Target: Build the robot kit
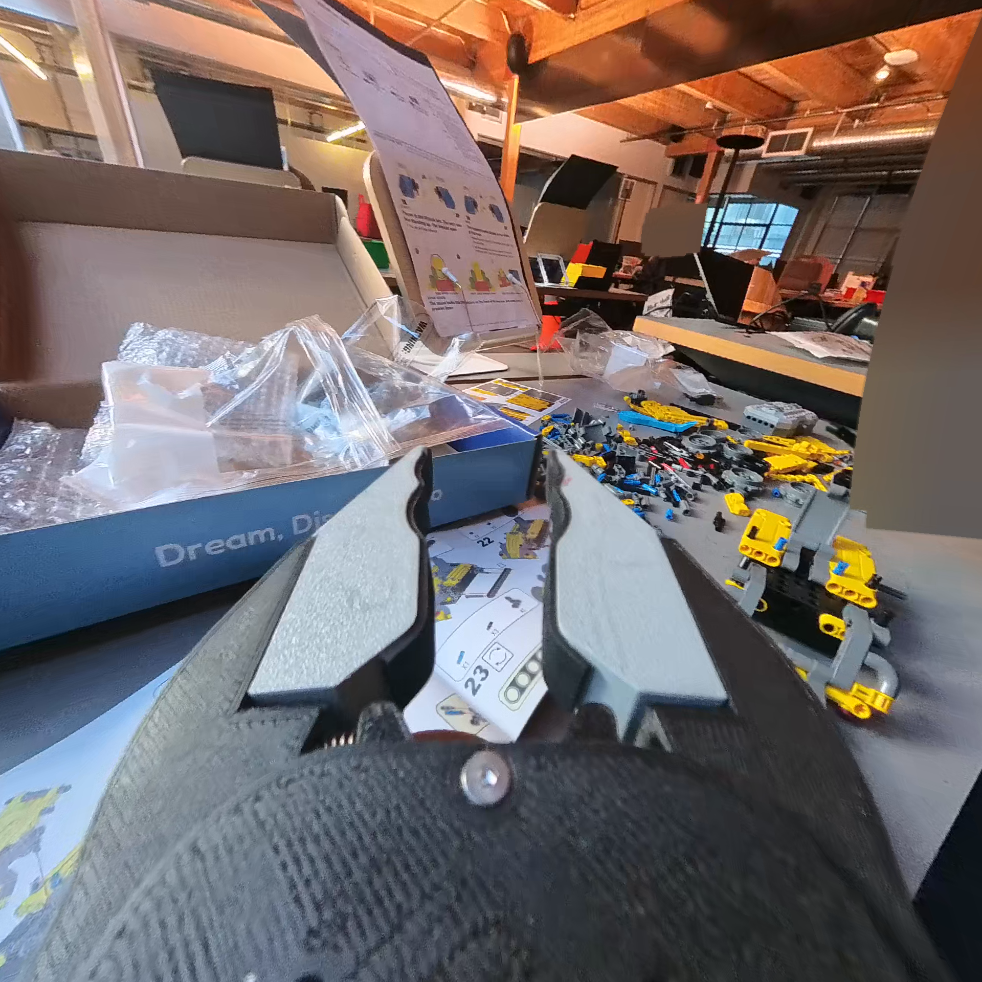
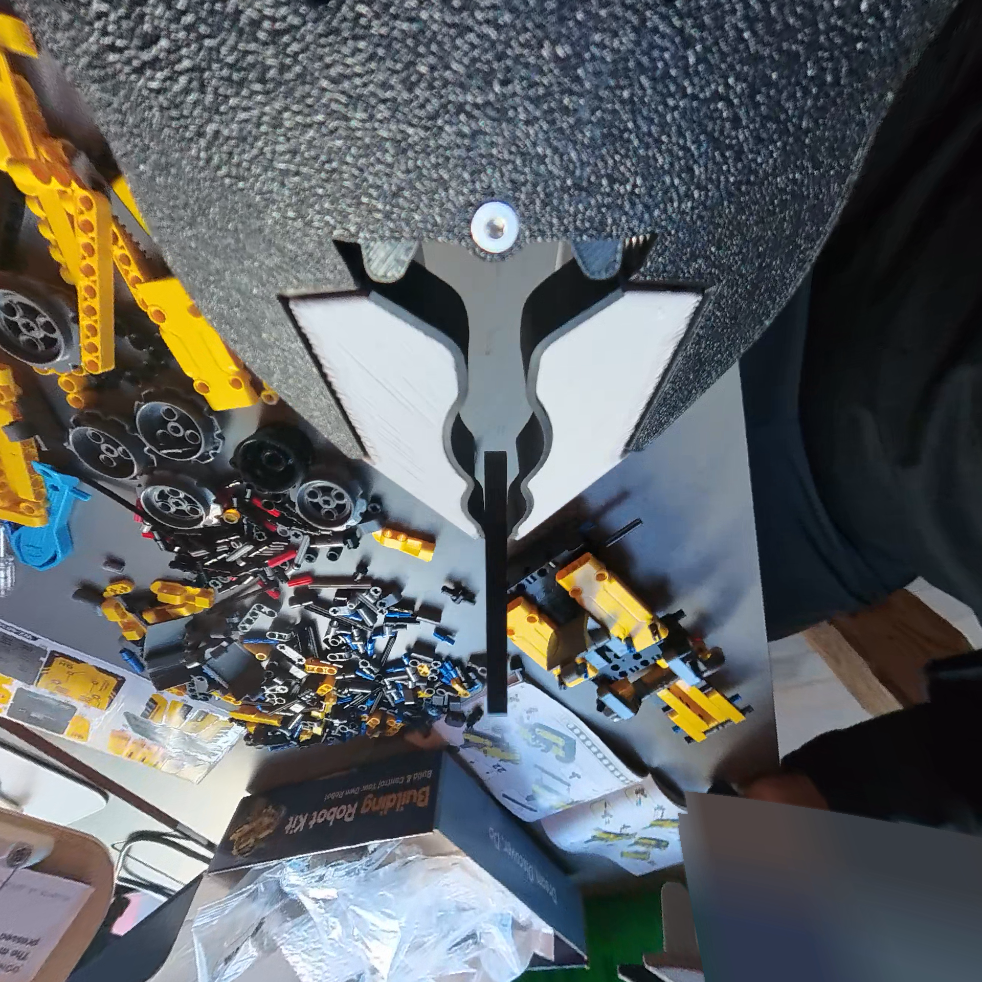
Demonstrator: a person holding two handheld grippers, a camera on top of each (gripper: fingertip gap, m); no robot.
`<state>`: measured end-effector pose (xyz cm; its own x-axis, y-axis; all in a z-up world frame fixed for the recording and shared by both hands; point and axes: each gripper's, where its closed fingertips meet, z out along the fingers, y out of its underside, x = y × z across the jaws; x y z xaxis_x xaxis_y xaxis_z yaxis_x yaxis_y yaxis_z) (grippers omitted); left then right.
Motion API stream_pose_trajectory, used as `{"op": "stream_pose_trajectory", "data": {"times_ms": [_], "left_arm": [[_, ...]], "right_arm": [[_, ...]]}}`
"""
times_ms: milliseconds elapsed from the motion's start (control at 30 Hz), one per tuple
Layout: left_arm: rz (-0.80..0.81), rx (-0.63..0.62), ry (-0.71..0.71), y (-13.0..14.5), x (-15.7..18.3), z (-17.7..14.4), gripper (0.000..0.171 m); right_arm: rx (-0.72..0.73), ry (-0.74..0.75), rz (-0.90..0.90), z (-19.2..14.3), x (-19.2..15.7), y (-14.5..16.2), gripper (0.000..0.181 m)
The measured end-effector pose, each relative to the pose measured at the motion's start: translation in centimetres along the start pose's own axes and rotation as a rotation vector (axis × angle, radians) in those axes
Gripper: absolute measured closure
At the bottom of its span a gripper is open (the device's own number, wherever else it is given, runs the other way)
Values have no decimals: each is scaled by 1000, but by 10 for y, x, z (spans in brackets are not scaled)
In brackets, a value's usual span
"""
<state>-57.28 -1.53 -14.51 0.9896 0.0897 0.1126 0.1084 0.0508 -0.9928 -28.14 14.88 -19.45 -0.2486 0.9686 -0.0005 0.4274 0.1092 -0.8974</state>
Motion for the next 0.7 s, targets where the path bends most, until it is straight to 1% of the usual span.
{"op": "stream_pose_trajectory", "data": {"times_ms": [100,167,300,367,433,533,700], "left_arm": [[10,-20,39,4,8,2,133],[4,-67,88,11,16,6,134],[34,-97,177,16,33,7,135],[49,-121,234,20,44,7,133],[76,-145,304,24,59,5,131],[123,-162,384,28,76,-4,130],[96,-126,414,23,78,-10,130]], "right_arm": [[17,-32,-9,-8,-7,1,174],[31,-56,-17,-10,-12,2,174],[6,-127,-62,-9,-28,13,174],[-38,-203,-111,-9,-45,24,174],[-114,-241,-140,-8,-54,37,173],[-225,-242,-175,-4,-56,52,174],[-376,-267,-260,4,-61,65,174]]}}
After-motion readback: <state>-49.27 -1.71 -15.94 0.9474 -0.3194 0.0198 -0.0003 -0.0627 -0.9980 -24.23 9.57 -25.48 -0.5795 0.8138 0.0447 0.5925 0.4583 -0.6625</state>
